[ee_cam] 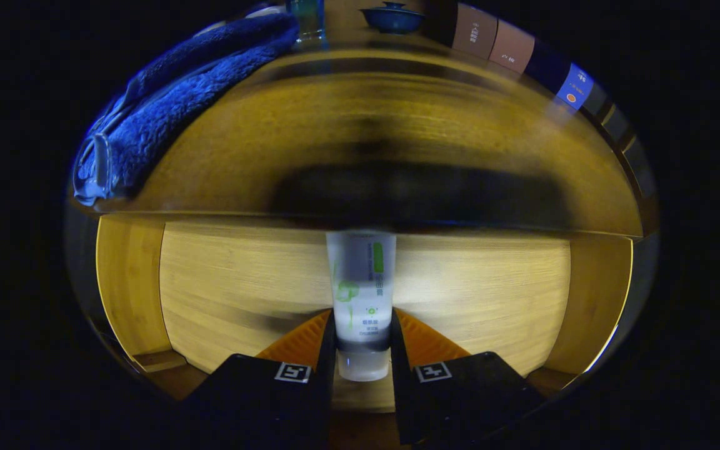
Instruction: Pull open the drawer, take out the items inside it, and place them on the countertop above the cabinet.
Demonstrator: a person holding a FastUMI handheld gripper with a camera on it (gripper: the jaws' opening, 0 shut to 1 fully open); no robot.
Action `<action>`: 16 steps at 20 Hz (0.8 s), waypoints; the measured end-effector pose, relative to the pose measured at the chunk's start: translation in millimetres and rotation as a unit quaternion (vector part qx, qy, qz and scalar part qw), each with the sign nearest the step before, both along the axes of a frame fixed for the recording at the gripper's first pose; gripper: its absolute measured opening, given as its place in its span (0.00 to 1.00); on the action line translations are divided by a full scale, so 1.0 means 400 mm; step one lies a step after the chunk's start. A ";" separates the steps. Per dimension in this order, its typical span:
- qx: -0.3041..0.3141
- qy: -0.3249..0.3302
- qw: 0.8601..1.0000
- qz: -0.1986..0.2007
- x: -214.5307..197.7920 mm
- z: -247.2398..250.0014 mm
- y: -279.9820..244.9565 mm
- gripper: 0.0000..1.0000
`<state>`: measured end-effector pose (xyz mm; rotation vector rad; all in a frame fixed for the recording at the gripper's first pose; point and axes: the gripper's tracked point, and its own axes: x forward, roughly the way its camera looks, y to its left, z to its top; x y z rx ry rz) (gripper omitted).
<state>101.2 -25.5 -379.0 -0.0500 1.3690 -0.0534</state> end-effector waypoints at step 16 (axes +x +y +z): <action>0.066 -0.102 0.992 0.028 -0.105 0.266 0.030 0.35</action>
